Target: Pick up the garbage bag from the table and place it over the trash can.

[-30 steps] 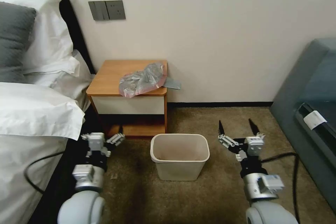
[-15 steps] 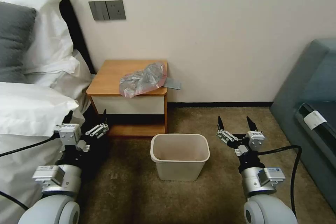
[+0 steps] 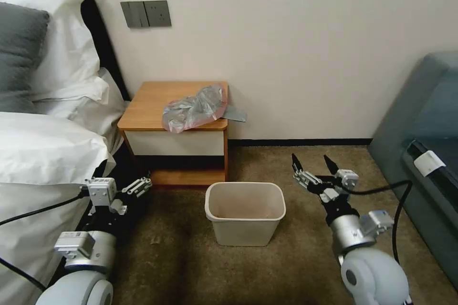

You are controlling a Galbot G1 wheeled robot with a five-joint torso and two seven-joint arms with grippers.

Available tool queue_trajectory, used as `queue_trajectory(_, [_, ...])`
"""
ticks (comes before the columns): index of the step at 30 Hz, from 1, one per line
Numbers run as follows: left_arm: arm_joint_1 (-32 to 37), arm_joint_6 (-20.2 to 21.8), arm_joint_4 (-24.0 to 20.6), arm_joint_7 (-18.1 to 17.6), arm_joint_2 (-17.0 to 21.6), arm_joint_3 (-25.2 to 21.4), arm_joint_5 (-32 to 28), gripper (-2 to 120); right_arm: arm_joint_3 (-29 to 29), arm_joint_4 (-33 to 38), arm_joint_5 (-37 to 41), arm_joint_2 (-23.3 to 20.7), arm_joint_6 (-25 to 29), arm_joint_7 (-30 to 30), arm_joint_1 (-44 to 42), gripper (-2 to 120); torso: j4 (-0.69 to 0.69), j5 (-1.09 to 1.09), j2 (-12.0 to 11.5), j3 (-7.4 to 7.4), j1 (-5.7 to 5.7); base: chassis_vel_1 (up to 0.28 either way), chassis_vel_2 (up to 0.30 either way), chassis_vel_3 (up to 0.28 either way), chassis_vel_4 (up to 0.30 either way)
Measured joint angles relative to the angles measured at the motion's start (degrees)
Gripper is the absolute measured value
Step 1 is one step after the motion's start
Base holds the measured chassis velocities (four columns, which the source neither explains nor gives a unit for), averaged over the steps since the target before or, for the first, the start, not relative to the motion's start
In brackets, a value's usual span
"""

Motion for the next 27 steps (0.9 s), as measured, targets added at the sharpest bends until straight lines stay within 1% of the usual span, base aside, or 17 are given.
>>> queue_trajectory(2, [0.00,0.05,-0.15,-0.12,0.07,0.03,0.02,100,-0.39,-2.28,7.22,-2.04,-2.37,0.09,2.48,100,0.00,0.00,0.00,0.00,0.00,0.000,0.000,0.000,0.000])
queue_trajectory(3, [0.00,0.05,-0.15,-0.12,0.07,0.03,0.02,100,-0.39,-2.28,7.22,-2.04,-2.37,0.09,2.48,100,0.00,0.00,0.00,0.00,0.00,0.000,0.000,0.000,0.000])
queue_trajectory(6, [0.08,0.10,-0.22,-0.37,0.30,0.14,0.06,100,-1.65,-5.01,14.24,-3.89,-4.46,0.89,5.54,100,-0.01,-0.01,0.00,0.00,0.00,0.000,0.000,0.000,0.000])
queue_trajectory(7, [0.08,0.10,-0.22,-0.37,0.30,0.14,0.06,100,-1.65,-5.01,14.24,-3.89,-4.46,0.89,5.54,100,-0.01,-0.01,0.00,0.00,0.00,0.000,0.000,0.000,0.000])
queue_trajectory(10, [0.07,0.13,-0.13,-0.44,0.81,-0.25,0.38,100,-4.88,-9.10,21.19,-4.09,-5.83,2.45,11.15,100,0.00,-0.02,0.00,0.00,0.00,0.000,0.000,0.000,0.000])
queue_trajectory(11, [0.07,0.13,-0.13,-0.44,0.81,-0.25,0.38,100,-4.88,-9.10,21.19,-4.09,-5.83,2.45,11.15,100,0.00,-0.02,0.00,0.00,0.00,0.000,0.000,0.000,0.000])
queue_trajectory(13, [-0.02,0.12,-0.09,-0.50,0.79,-0.53,0.38,100,-7.07,-10.98,26.49,-3.60,-7.64,4.00,14.92,100,0.00,-0.01,0.00,0.00,0.00,0.000,0.000,0.000,0.000])
queue_trajectory(14, [-0.02,0.12,-0.09,-0.50,0.79,-0.53,0.38,100,-7.07,-10.98,26.49,-3.60,-7.64,4.00,14.92,100,0.00,-0.01,0.00,0.00,0.00,0.000,0.000,0.000,0.000])
queue_trajectory(17, [0.12,0.08,-0.23,-0.65,0.64,-0.73,0.37,100,-9.62,-13.54,34.76,-2.47,-10.28,6.39,19.77,100,0.00,-0.02,-0.01,0.00,0.00,0.000,0.000,0.000,0.000])
queue_trajectory(18, [0.12,0.08,-0.23,-0.65,0.64,-0.73,0.37,100,-9.62,-13.54,34.76,-2.47,-10.28,6.39,19.77,100,0.00,-0.02,-0.01,0.00,0.00,0.000,0.000,0.000,0.000])
queue_trajectory(19, [0.19,0.04,-0.34,-0.70,0.62,-0.82,0.35,100,-10.14,-14.49,37.79,-2.00,-10.92,7.30,21.21,100,0.01,-0.02,0.00,0.00,0.00,0.000,0.000,0.000,0.000])
queue_trajectory(20, [0.25,-0.01,-0.55,-0.74,0.62,-0.99,0.30,100,-10.57,-15.70,42.67,-1.16,-11.82,8.62,23.00,100,0.01,-0.02,0.00,0.00,0.00,0.000,0.000,0.000,0.000])
queue_trajectory(21, [0.28,-0.04,-0.65,-0.77,0.62,-1.11,0.21,100,-10.63,-16.73,46.89,-0.36,-12.56,10.08,24.40,100,0.01,-0.01,0.00,0.00,0.00,0.000,0.000,0.000,0.000])
queue_trajectory(23, [0.30,-0.05,-0.71,-0.78,0.64,-1.14,0.18,100,-10.60,-17.20,48.51,-0.05,-12.85,10.69,24.98,100,0.00,-0.02,0.00,0.00,0.00,0.000,0.000,0.000,0.000])
queue_trajectory(25, [0.34,-0.21,-0.85,-0.90,0.72,-1.17,0.05,100,-9.81,-20.79,55.79,1.79,-14.18,13.07,28.02,100,0.00,-0.02,0.00,0.00,0.00,0.000,0.000,0.000,0.000])
queue_trajectory(26, [0.34,-0.21,-0.85,-0.90,0.72,-1.17,0.05,100,-9.81,-20.79,55.79,1.79,-14.18,13.07,28.02,100,0.00,-0.02,0.00,0.00,0.00,0.000,0.000,0.000,0.000])
queue_trajectory(27, [0.39,-0.23,-0.95,-0.93,0.75,-1.17,0.02,100,-9.48,-22.14,57.54,2.35,-14.57,13.40,28.98,100,0.00,-0.02,0.00,0.00,0.00,0.000,0.000,0.000,0.000])
